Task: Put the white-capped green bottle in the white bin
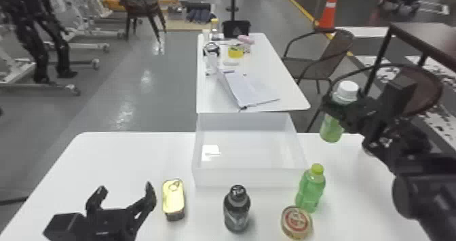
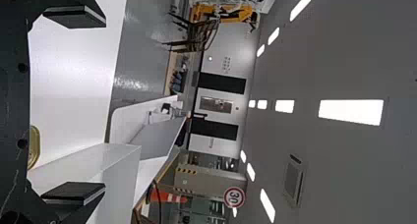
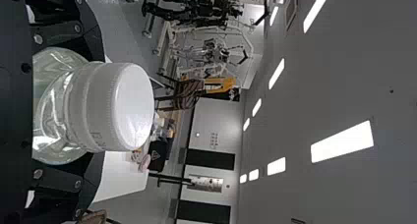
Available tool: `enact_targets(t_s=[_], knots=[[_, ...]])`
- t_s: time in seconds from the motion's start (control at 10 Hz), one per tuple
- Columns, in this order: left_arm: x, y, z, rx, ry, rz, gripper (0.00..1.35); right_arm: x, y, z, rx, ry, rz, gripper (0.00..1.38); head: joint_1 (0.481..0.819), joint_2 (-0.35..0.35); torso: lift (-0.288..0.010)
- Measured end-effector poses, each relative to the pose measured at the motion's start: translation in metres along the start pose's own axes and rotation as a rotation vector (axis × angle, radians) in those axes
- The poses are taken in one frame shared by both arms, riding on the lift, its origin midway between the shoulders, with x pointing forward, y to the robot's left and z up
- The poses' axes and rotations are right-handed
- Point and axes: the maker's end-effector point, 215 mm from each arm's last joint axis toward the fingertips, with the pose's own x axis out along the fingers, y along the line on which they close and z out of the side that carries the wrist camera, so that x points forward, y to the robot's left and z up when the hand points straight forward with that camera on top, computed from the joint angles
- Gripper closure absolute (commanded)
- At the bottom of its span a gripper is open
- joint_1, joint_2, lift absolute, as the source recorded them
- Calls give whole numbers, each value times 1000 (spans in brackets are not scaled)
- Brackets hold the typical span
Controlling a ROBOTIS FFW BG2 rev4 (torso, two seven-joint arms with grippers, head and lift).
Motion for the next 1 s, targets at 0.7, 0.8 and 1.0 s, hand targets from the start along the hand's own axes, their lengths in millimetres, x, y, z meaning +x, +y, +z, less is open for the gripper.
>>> enact_targets(t_s=[0.7, 0.8, 1.0], knots=[[5, -9, -5, -19, 5, -13, 125, 65, 86, 2, 142, -80, 102, 915, 549, 0, -100], [6, -11, -6, -21, 7, -16, 125, 71, 104, -1, 172, -80, 122, 915, 549, 0, -100], [8, -15, -7, -27, 7, -21, 125, 81, 139, -11, 222, -64, 168, 915, 549, 0, -100]])
